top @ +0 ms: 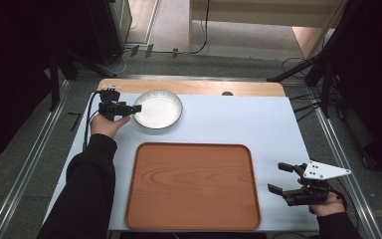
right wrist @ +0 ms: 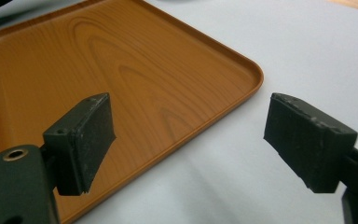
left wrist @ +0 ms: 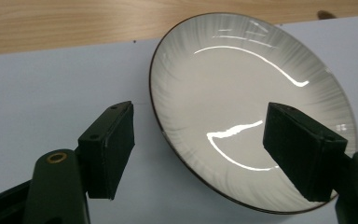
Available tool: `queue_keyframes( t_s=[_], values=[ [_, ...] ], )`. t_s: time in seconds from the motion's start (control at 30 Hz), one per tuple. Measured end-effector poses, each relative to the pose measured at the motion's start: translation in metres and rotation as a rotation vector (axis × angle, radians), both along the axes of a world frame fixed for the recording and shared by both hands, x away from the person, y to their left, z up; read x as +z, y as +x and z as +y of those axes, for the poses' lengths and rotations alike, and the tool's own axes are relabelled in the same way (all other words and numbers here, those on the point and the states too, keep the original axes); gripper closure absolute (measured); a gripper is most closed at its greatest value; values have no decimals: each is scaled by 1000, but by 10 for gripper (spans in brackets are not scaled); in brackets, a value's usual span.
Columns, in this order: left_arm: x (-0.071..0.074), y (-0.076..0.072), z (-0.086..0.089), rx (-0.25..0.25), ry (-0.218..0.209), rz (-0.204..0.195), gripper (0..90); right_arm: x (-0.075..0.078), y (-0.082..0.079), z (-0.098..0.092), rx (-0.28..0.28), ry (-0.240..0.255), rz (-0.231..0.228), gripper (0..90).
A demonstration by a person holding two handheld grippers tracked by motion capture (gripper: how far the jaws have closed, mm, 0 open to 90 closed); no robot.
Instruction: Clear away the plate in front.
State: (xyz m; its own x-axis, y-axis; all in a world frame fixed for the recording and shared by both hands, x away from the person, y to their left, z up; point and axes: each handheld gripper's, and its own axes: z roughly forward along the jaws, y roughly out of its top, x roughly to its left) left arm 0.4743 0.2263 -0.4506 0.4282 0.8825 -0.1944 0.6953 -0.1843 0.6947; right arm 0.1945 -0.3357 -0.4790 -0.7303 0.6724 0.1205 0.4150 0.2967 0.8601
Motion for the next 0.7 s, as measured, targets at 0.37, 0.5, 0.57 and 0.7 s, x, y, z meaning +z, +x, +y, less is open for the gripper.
queue_keyframes(
  t_s=[0.37, 0.5, 0.57, 0.7],
  values=[
    [-23, 11, -3, 114, 23, -28, 435, 0, 0, 0, -1, 0, 5, 165],
    [-30, 13, -2, 142, 16, -29, 522, -1, -1, -1, 1, -1, 5, 170],
    [-33, 13, -1, 169, -13, -30, 563, -1, -1, -1, -1, 0, 7, 171],
    [-43, 14, 4, 226, -93, 10, 590, -1, -2, -1, -2, -1, 8, 172]
  ],
)
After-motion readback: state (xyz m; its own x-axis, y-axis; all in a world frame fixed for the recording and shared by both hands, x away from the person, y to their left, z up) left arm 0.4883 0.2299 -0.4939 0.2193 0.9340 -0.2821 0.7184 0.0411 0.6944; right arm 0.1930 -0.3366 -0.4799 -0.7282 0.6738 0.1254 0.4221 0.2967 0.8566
